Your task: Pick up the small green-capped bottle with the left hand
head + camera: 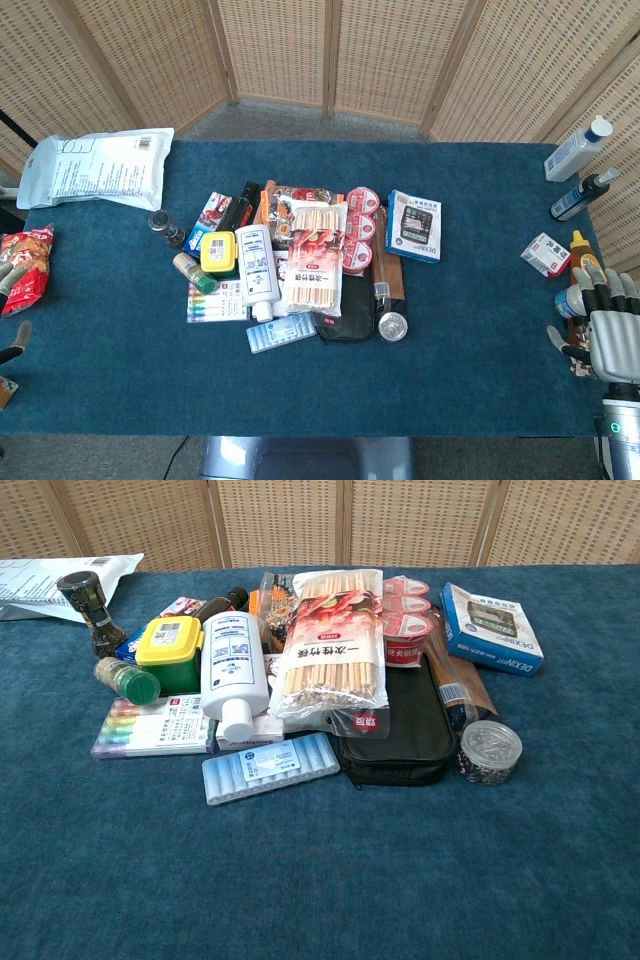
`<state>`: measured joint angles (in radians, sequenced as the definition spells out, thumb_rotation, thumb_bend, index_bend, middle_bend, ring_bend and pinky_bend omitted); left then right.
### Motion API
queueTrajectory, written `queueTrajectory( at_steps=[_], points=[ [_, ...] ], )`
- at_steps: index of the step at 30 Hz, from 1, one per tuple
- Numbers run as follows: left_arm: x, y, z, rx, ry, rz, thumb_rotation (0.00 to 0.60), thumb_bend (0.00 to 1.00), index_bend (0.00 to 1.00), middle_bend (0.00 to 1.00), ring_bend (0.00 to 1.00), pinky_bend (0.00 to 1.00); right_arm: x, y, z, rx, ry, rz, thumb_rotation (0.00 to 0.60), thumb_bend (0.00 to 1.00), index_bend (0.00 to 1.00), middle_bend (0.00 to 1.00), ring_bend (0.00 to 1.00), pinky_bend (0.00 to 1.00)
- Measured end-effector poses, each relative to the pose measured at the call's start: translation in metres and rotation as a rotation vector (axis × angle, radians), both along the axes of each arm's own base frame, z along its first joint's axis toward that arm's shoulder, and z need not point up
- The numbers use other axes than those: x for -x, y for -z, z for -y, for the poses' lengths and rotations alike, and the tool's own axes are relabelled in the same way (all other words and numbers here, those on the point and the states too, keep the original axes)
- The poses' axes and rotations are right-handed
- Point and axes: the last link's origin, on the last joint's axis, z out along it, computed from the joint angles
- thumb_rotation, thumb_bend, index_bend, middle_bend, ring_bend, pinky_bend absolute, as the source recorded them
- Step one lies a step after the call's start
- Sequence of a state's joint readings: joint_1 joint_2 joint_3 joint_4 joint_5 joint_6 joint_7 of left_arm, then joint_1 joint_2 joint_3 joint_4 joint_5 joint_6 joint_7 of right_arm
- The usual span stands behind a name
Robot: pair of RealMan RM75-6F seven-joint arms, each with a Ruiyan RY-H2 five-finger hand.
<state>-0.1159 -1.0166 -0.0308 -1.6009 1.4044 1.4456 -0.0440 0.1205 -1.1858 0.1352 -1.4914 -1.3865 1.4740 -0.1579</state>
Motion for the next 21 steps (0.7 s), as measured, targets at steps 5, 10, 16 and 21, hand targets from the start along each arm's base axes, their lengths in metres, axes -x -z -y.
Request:
queueTrajectory(
  at_steps=[5, 10, 16, 21],
  points=[
    [0.0, 0.004, -0.001, 0.017, 0.001, 0.003, 0.6, 0.5, 0.1, 0.05, 0.04, 0.0, -0.001, 0.002, 0.0, -0.013, -0.004, 0.008, 0.468, 0.26, 0.0, 0.09, 0.0, 0.0],
    [-0.002, 0.005, -0.005, 0.033, 0.023, -0.004, 0.6, 0.5, 0.08, 0.05, 0.04, 0.0, -0.001, -0.001, -0.004, -0.007, -0.012, 0.021, 0.467, 0.26, 0.0, 0.09, 0.0, 0.0],
    [-0.004, 0.013, -0.019, 0.088, 0.05, -0.034, 0.6, 0.5, 0.08, 0.05, 0.04, 0.0, -0.001, -0.002, -0.011, -0.009, -0.008, 0.028, 0.464, 0.26, 0.0, 0.09, 0.0, 0.0],
    [-0.008, 0.028, -0.04, 0.17, 0.067, -0.058, 0.6, 0.42, 0.07, 0.1, 0.06, 0.0, -0.002, -0.006, -0.017, -0.002, -0.006, 0.025, 0.47, 0.26, 0.0, 0.09, 0.0, 0.0]
  ],
)
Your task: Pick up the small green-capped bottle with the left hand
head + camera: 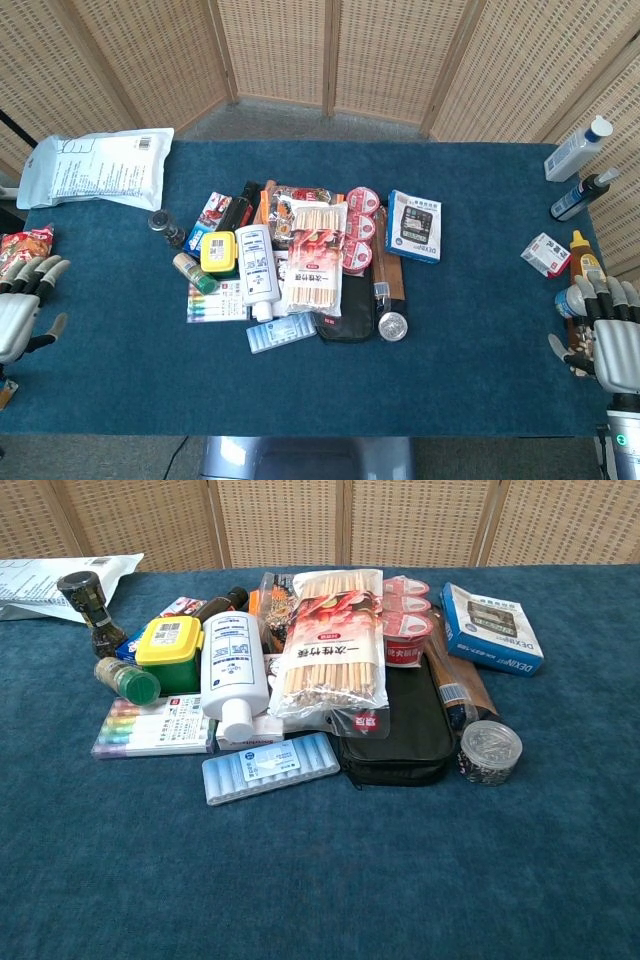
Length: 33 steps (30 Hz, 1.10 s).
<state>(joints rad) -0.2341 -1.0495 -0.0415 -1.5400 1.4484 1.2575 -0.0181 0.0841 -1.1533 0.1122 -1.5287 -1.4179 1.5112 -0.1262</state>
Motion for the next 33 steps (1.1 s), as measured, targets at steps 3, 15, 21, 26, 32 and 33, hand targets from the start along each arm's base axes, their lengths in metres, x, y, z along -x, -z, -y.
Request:
queueTrajectory(
  at_steps=[3, 15, 21, 26, 32, 33],
  points=[
    [-0.004, 0.012, -0.016, 0.048, 0.015, -0.013, 0.6, 0.36, 0.02, 0.13, 0.07, 0.0, 0.0, -0.003, -0.003, 0.005, 0.004, -0.001, 0.468, 0.26, 0.0, 0.09, 0.0, 0.0],
    [-0.028, 0.058, -0.062, 0.144, 0.09, -0.042, 0.532, 0.27, 0.0, 0.18, 0.09, 0.0, 0.001, -0.01, -0.012, 0.026, 0.023, 0.001, 0.467, 0.26, 0.0, 0.09, 0.0, 0.0],
    [-0.035, 0.079, -0.075, 0.184, 0.097, -0.029, 0.526, 0.27, 0.0, 0.18, 0.09, 0.0, 0.002, -0.013, -0.015, 0.032, 0.033, 0.002, 0.468, 0.26, 0.0, 0.09, 0.0, 0.0],
    [-0.041, 0.096, -0.085, 0.217, 0.108, -0.02, 0.528, 0.27, 0.0, 0.18, 0.09, 0.0, 0.003, -0.015, -0.016, 0.038, 0.038, 0.002, 0.469, 0.26, 0.0, 0.09, 0.0, 0.0],
    [-0.05, 0.117, -0.097, 0.255, 0.121, -0.011, 0.529, 0.27, 0.0, 0.18, 0.09, 0.0, 0.004, -0.018, -0.019, 0.049, 0.044, 0.002, 0.473, 0.26, 0.0, 0.09, 0.0, 0.0],
    [-0.051, 0.119, -0.098, 0.26, 0.123, -0.011, 0.53, 0.27, 0.0, 0.18, 0.09, 0.0, 0.004, -0.019, -0.02, 0.051, 0.047, 0.003, 0.474, 0.26, 0.0, 0.09, 0.0, 0.0]
  ],
)
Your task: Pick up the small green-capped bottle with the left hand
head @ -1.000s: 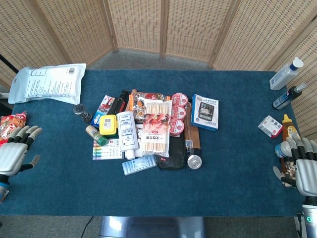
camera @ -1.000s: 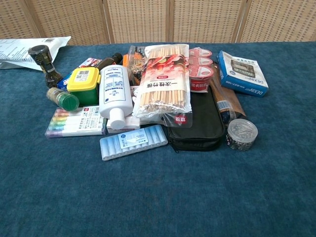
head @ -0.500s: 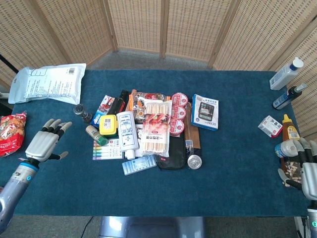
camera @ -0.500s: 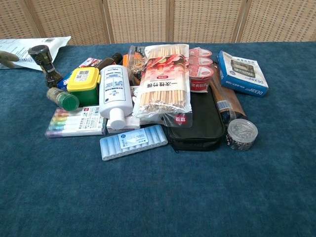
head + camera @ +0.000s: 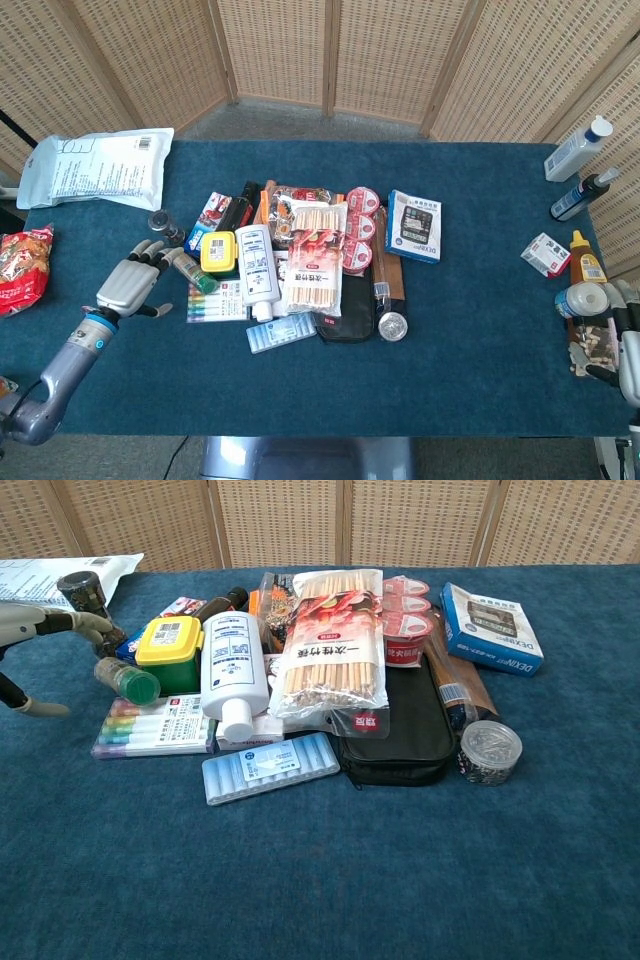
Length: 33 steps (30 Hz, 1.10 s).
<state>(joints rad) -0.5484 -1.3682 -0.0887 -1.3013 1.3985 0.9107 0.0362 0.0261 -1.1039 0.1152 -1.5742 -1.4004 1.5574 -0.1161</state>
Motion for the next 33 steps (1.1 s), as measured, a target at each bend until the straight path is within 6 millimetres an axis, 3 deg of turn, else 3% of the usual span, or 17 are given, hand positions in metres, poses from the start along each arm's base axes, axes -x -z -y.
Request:
queueTrajectory(
  at_steps=[11, 27, 30, 33],
  points=[
    [-0.013, 0.026, -0.012, 0.072, 0.017, 0.001, 0.529, 0.27, 0.0, 0.2, 0.09, 0.0, 0.004, -0.006, -0.006, 0.02, 0.018, 0.004, 0.468, 0.26, 0.0, 0.09, 0.0, 0.0],
    [0.002, 0.024, 0.0, 0.107, -0.024, -0.004, 0.528, 0.27, 0.0, 0.26, 0.11, 0.0, 0.001, -0.002, -0.003, 0.006, 0.002, 0.014, 0.47, 0.26, 0.0, 0.09, 0.0, 0.0],
    [0.0, 0.026, -0.001, 0.096, -0.015, 0.003, 0.541, 0.27, 0.07, 0.3, 0.19, 0.0, 0.001, -0.003, -0.004, 0.01, 0.003, 0.014, 0.471, 0.26, 0.0, 0.09, 0.0, 0.0],
    [0.0, 0.027, -0.001, 0.092, -0.012, 0.0, 0.593, 0.27, 0.18, 0.34, 0.27, 0.0, 0.001, -0.004, -0.005, 0.013, 0.006, 0.016, 0.469, 0.26, 0.0, 0.09, 0.0, 0.0]
  ],
)
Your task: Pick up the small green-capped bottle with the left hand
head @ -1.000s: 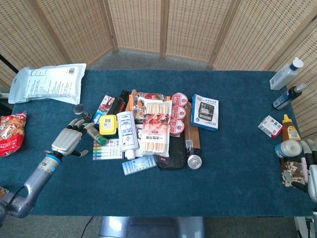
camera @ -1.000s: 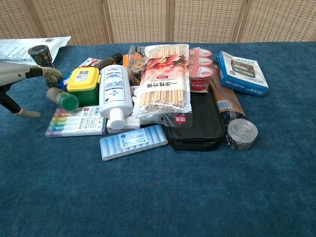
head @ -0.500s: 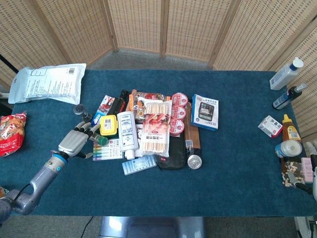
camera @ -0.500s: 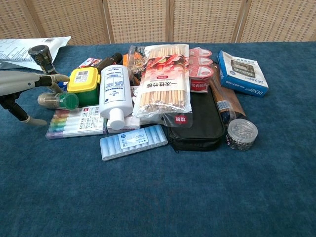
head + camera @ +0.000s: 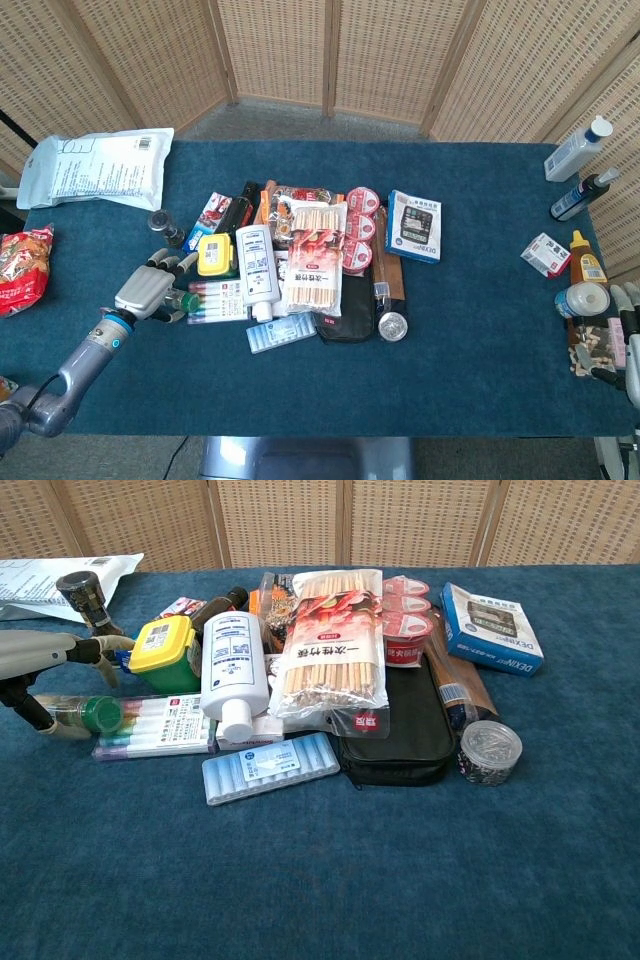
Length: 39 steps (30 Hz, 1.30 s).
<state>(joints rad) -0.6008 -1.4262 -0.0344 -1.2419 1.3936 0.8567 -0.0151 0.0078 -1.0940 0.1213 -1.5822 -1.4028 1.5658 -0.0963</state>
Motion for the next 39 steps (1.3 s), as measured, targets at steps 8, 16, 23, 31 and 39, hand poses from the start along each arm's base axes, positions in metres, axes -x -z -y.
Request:
queueTrajectory(
  at_steps=[8, 16, 23, 31, 39],
  points=[
    [0.002, 0.001, 0.003, -0.005, -0.008, -0.014, 0.6, 0.27, 0.45, 0.55, 0.56, 0.24, 0.0, -0.003, -0.002, 0.01, 0.001, 0.005, 0.473, 0.26, 0.0, 0.09, 0.0, 0.0],
    [0.005, -0.002, 0.007, -0.025, -0.031, 0.018, 0.6, 0.27, 0.63, 0.73, 0.84, 0.58, -0.001, -0.002, -0.001, 0.007, -0.005, 0.018, 0.472, 0.26, 0.0, 0.09, 0.0, 0.0],
    [0.004, -0.008, 0.008, -0.037, -0.048, 0.059, 0.6, 0.27, 0.64, 0.74, 0.85, 0.61, -0.002, -0.003, -0.001, 0.009, -0.011, 0.021, 0.47, 0.26, 0.0, 0.09, 0.0, 0.0],
    [-0.005, -0.034, 0.01, -0.067, -0.052, 0.143, 0.6, 0.27, 0.62, 0.73, 0.85, 0.61, -0.003, -0.001, 0.001, -0.005, -0.014, 0.024, 0.471, 0.26, 0.0, 0.09, 0.0, 0.0],
    [-0.025, -0.092, 0.016, -0.158, -0.015, 0.265, 0.6, 0.26, 0.62, 0.73, 0.85, 0.6, -0.002, 0.004, 0.002, -0.024, -0.016, 0.041, 0.472, 0.26, 0.0, 0.09, 0.0, 0.0]
  ],
)
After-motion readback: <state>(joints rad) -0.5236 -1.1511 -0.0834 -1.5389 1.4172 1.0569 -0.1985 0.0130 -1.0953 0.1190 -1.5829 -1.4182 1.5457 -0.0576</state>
